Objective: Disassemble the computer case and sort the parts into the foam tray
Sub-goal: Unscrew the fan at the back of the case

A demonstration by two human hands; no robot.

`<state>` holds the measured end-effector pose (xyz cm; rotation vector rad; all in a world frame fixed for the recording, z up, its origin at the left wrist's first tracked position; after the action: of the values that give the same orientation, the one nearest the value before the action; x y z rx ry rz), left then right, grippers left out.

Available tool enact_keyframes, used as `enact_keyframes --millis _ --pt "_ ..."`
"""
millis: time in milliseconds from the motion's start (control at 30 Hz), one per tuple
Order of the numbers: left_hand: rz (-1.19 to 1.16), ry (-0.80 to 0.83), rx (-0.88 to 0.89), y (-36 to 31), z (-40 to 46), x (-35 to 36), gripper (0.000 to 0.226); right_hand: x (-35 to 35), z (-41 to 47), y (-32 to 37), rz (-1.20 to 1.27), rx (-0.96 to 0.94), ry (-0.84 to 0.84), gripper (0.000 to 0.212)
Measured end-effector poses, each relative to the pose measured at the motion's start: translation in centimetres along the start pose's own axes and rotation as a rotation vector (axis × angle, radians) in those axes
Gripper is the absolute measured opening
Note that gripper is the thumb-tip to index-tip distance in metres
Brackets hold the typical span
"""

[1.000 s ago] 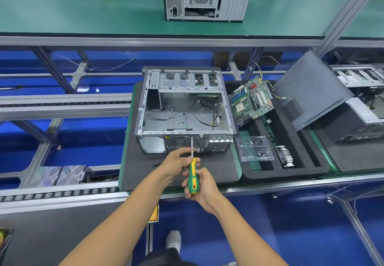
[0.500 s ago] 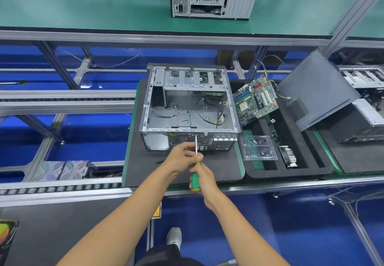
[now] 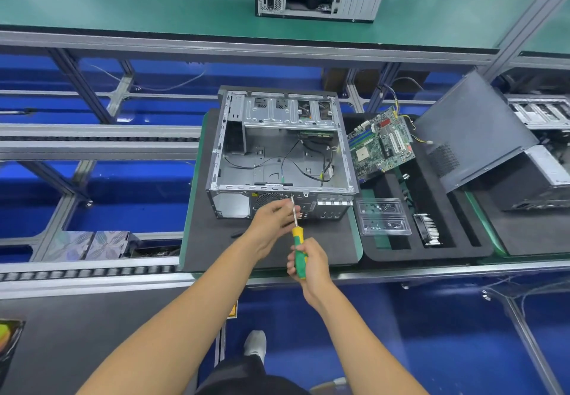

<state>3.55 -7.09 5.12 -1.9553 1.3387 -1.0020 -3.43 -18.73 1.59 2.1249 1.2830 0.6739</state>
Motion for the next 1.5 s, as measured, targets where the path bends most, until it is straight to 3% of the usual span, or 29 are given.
enact_keyframes --millis 67,200,367,500,633,767,833,900,1033,1233,1333,1500 --pt "-0.037 -0.055 0.008 -0.3 0.7 0.6 0.032 0.1 -0.1 0.2 -0.025 -0.021 -0.008 0.006" --pt "-0.106 -0.16 -0.015 -0.2 1.6 1.8 0.029 0.2 -0.3 0.5 -0.065 -0.072 0.009 0.022" --pt "-0.201 -0.23 -0.039 0.3 1.8 2.5 0.023 0.3 -0.6 0.8 -0.002 0.039 0.084 0.012" --pt "-0.227 -0.225 -0.055 0.2 1.9 2.5 0.021 -0.4 -0.3 0.7 -0.063 0.125 0.185 0.04" --pt "-0.263 -0.191 -0.053 0.2 2.0 2.6 0.023 -0.4 -0.3 1.1 -0.06 0.136 0.157 0.027" --pt "-0.292 -0.164 -0.039 0.3 2.2 2.7 0.026 0.1 -0.4 1.6 -0.125 0.01 0.098 0.006" --pt "-0.28 -0.156 -0.039 0.3 2.3 2.8 0.023 0.4 -0.3 1.9 -0.119 0.008 0.064 0.013" --pt "-0.279 -0.161 -0.042 0.3 2.3 2.9 0.017 0.6 -0.5 2.1 -0.093 0.052 0.059 0.008" --pt "-0.272 -0.168 -0.037 0.2 2.2 2.9 0.026 0.4 -0.4 2.2 -0.123 0.059 0.092 0.038" --pt "-0.266 -0.157 -0.026 0.1 2.2 2.8 0.032 0.5 -0.1 1.6 -0.044 0.083 0.05 0.007" --pt "-0.276 -0.145 -0.026 0.1 2.1 2.8 0.031 0.5 0.1 1.9 -0.102 0.012 0.025 0.022" --pt "-0.314 -0.148 -0.048 0.5 2.3 2.7 0.022 0.0 0.2 2.1 -0.161 -0.045 -0.006 0.023"
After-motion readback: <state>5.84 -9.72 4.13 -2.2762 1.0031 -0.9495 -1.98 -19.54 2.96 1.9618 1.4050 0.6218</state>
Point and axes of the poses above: each hand's wrist, its own z-axis towards the middle knuckle, its own x-axis out of the palm, y = z × x, the point moved 2 cm from there along z, towards the middle knuckle, and after that the axes turned 10 degrees about -y, right-handed, at the moved point
